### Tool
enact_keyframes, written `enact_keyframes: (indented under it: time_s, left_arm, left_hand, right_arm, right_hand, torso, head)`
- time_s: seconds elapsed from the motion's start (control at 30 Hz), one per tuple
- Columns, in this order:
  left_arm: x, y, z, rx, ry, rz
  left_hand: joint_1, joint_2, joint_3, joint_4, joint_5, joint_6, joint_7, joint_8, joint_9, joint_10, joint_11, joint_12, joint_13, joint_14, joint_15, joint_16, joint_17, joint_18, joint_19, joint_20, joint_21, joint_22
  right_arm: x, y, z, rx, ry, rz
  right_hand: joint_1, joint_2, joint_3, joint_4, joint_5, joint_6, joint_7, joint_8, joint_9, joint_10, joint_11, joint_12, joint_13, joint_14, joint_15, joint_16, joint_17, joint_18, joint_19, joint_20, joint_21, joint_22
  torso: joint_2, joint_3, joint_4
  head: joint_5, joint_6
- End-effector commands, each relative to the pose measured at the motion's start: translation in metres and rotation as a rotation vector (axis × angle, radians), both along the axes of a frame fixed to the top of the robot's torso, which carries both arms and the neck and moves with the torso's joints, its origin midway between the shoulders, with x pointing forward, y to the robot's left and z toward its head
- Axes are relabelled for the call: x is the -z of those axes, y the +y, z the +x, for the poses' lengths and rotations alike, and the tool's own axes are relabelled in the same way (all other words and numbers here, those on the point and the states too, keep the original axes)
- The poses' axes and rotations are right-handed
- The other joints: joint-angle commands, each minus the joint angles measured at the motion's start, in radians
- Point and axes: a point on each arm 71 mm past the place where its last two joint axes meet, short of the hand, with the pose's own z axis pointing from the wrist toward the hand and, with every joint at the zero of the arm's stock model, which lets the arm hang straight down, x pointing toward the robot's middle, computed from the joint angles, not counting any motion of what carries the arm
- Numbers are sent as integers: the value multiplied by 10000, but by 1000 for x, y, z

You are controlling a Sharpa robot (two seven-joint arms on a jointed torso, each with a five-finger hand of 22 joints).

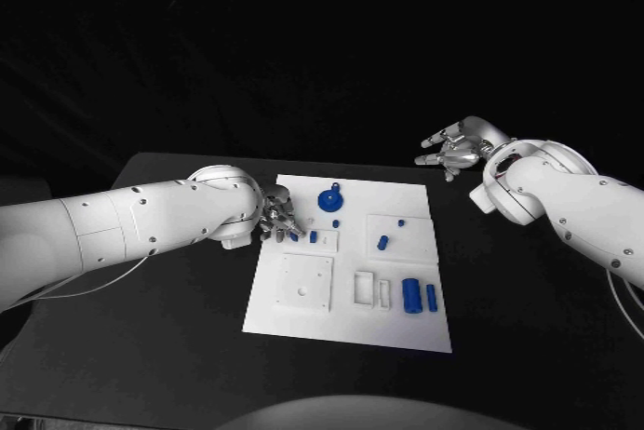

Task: Assemble the parts on the task board

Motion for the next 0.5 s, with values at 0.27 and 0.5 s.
enact_keyframes:
  time_s: [0.27,0.5]
  left_arm:
    - [10,-2,-5,8,430,44]
    - [10,-2,-5,-16,473,81]
  left_hand:
    - [-181,-329,-213,201,-94,173,-238,-74,-32,400,-98,-40,-15,39,-68,-58,-30,-70,10,-83,-56,169]
    - [-172,-395,-359,283,-140,191,-244,-86,-44,398,-103,-56,-21,35,-80,-70,-39,-97,16,-106,-76,171]
  right_arm:
    - [1,1,0,-104,29,-39]
    - [1,1,0,-121,42,-42]
  right_hand:
    - [-34,1,-5,-21,36,47,38,26,0,-52,-29,-44,-25,-23,-5,-68,-18,142,321,53,7,-14]
    - [-24,-11,-10,-34,36,43,36,25,0,-54,-29,-46,-26,-26,-5,-78,-24,142,319,53,6,-14]
  torso:
    - [0,-1,4]
    - [2,-2,3]
  head:
    - [-15,-18]
    - [-23,-27]
